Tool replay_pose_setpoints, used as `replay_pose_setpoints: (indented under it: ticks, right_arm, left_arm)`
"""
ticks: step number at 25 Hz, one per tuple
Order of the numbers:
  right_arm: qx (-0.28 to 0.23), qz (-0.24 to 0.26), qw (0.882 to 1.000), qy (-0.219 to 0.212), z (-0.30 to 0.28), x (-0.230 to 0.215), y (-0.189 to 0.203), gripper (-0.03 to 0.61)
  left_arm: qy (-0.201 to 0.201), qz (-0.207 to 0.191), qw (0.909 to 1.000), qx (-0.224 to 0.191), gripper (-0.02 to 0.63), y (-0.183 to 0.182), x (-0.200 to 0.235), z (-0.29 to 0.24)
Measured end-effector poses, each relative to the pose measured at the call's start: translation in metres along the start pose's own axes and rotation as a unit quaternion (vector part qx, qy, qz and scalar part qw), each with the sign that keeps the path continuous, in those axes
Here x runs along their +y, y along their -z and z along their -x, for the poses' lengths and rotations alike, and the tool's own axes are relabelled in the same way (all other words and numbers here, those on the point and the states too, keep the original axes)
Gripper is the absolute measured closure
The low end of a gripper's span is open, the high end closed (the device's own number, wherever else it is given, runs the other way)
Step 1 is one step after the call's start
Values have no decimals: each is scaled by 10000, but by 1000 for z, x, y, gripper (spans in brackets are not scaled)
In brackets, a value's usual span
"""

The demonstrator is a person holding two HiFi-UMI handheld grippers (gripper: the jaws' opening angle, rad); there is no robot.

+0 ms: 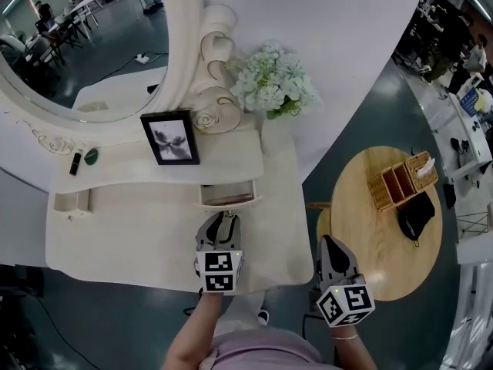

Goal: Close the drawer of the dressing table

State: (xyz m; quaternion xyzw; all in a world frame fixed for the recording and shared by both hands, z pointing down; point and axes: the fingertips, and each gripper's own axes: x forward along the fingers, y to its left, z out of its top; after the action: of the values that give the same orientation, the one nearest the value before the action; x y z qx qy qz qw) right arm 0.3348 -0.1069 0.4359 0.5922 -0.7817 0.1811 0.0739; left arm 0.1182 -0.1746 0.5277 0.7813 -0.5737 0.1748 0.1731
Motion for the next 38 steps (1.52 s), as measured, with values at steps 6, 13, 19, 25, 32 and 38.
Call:
replay_pose_setpoints:
  ticks: [6,13,19,25,32,38]
  right_arm:
    - [61,-54,10000,-19,-3,0,4,575]
    - [101,-110,9999,10,-6,-1,6,575]
    - [101,-96,9999,-14,-9,3,4,575]
    - [79,-95,9999,-31,-16,5,2,575]
    - [103,-22,9999,-54,-24,8,1,575]
    - [155,15,9999,-66,-29,10,4,575]
  left_arm:
    - [3,-93,9999,53,522,-1,-2,-4]
    - [4,-171,9998,64,525,-2,-2,-6]
    - [8,-162,9998,93,525,-6,4,-13]
    - [13,-234,9997,110,526,-10,7,-22]
    - [19,-232,9997,78,526,-15,12,-31]
    - [43,-235,9997,70,526,-19,14,-39]
